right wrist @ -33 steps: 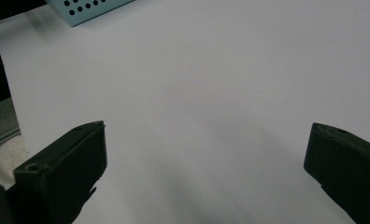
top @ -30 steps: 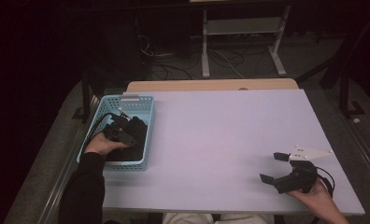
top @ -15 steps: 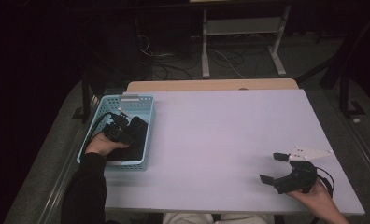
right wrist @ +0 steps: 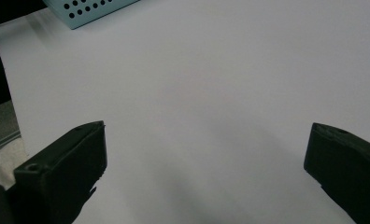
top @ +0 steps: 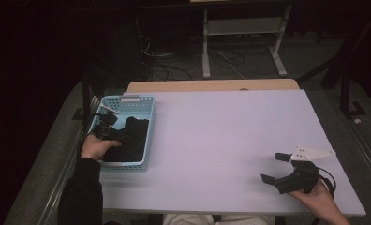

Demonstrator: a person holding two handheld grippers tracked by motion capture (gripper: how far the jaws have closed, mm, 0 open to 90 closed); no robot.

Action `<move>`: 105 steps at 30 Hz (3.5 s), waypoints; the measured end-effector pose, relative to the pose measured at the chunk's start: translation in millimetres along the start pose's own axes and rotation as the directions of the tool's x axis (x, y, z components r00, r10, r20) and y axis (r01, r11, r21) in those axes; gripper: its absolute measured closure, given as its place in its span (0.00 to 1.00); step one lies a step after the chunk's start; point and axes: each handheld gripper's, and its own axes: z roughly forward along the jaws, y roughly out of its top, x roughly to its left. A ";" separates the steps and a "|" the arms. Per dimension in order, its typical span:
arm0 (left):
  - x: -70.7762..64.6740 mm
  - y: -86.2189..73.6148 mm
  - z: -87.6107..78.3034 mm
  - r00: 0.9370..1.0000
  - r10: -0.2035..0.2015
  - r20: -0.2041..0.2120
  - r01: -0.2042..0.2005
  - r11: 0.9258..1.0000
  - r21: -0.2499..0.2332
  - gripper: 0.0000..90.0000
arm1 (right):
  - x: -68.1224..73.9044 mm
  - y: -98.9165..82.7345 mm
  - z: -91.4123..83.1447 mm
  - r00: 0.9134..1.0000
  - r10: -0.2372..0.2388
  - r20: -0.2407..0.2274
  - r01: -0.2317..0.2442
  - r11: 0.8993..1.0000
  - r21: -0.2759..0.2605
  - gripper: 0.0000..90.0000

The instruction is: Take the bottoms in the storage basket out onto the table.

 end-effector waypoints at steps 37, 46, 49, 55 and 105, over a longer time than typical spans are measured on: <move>-26.2 9.0 -75.8 0.998 0.057 0.036 -0.051 0.985 -0.164 0.83 | -0.8 0.1 0.2 1.000 0.009 -0.002 -0.009 1.000 -0.003 0.00; -32.9 14.3 -93.9 0.997 0.069 0.025 -0.063 0.981 -0.185 0.83 | -0.7 0.3 0.8 1.000 0.007 -0.004 -0.007 1.000 -0.001 0.00; -36.1 17.5 -100.4 0.997 0.077 0.019 -0.072 0.980 -0.187 0.83 | -0.8 0.3 0.7 1.000 0.007 -0.004 -0.007 1.000 -0.001 0.00; -43.1 23.7 -111.6 0.996 0.088 0.015 -0.083 0.978 -0.192 0.83 | -0.6 0.4 0.4 1.000 0.005 -0.003 -0.005 1.000 -0.005 0.00; -129.3 78.8 -141.9 0.956 0.290 0.052 -0.268 0.929 -0.254 0.82 | 1.9 0.8 -0.7 1.000 -0.003 -0.016 0.003 1.000 -0.008 0.00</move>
